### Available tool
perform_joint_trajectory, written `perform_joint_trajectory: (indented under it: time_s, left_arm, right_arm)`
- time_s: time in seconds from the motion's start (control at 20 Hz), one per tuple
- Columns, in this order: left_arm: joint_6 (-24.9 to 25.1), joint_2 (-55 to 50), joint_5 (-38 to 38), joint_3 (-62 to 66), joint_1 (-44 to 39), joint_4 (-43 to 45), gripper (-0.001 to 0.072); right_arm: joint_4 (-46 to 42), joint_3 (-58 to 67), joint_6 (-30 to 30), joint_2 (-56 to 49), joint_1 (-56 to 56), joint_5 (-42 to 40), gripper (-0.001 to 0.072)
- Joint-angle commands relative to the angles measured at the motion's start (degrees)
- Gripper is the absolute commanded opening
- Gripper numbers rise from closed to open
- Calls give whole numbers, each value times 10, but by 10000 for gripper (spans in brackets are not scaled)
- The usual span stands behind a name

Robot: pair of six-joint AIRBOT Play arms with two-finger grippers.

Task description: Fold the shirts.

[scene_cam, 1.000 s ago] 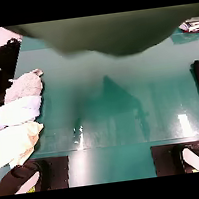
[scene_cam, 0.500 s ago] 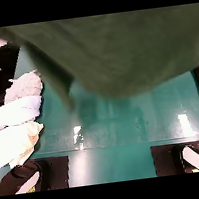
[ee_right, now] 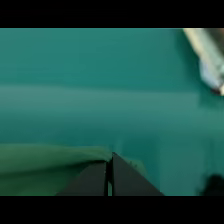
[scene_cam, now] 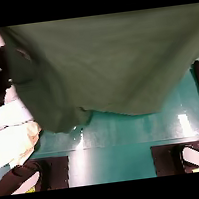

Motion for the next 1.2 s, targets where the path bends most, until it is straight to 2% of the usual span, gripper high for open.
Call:
perform_joint_trajectory:
  time_s: [0.0,0.1,0.2,0.3,0.4,0.45,0.5,0.55,0.6,0.8,0.9,1.05,1.15]
  left_arm:
    - [15,-93,58,-113,3,19,30]
    - [6,-175,131,-125,27,15,31]
    - [-26,-249,197,-125,60,10,31]
    - [-49,-303,228,-125,85,-4,31]
    - [-48,-337,236,-125,95,-31,33]
    - [-47,-346,236,-125,95,-35,108]
    - [-48,-352,236,-125,95,-36,403]
    - [-47,-353,232,-125,95,-36,564]
    - [-47,-353,214,-118,95,-34,560]
    - [-32,-323,53,-85,126,-7,561]
    - [-32,-299,2,-108,159,-19,561]
    - [-31,-275,-18,-197,186,-82,561]
    - [-19,-271,-7,-265,185,-117,561]
  right_arm:
    - [-5,-27,1,-111,37,17,15]
    - [-45,-31,1,-183,66,-17,15]
    - [-78,-31,1,-242,93,-52,15]
    - [-85,-31,1,-284,114,-86,16]
    - [-84,-31,1,-315,132,-113,16]
    - [-82,-31,1,-325,138,-120,17]
    - [-80,-31,1,-334,143,-121,38]
    - [-81,-31,1,-340,146,-120,206]
    - [-80,-31,1,-342,146,-115,367]
    - [-80,-31,0,-318,129,-19,372]
    - [-51,-47,-16,-295,108,22,372]
    - [56,-136,-21,-238,65,24,372]
    - [85,-207,-35,-196,44,20,371]
